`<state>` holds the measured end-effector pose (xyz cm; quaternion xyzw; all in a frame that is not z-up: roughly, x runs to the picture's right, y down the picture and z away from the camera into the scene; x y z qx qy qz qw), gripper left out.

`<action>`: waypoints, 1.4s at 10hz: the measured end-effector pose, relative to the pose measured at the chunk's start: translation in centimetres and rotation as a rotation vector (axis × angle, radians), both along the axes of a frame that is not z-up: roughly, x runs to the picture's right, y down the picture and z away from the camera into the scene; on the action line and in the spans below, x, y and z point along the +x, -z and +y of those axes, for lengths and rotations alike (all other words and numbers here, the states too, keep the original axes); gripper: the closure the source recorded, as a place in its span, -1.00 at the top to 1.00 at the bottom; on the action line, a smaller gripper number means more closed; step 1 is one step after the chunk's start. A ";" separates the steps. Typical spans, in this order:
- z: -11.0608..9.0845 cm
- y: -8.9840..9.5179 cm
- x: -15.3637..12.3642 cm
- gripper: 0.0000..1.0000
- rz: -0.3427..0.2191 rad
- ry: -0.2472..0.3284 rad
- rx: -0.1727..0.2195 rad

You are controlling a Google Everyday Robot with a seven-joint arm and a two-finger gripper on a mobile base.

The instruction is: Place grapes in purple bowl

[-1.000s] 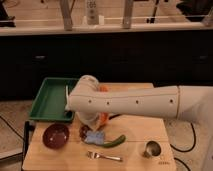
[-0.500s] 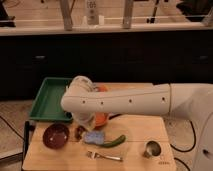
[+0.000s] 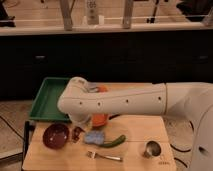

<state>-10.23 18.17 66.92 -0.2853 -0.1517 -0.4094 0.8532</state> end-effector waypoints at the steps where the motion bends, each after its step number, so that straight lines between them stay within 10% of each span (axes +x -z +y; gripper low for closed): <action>1: 0.0 0.0 -0.1 -0.95 -0.003 0.002 -0.002; 14: 0.6 0.4 -3.4 -0.95 -0.096 0.032 -0.022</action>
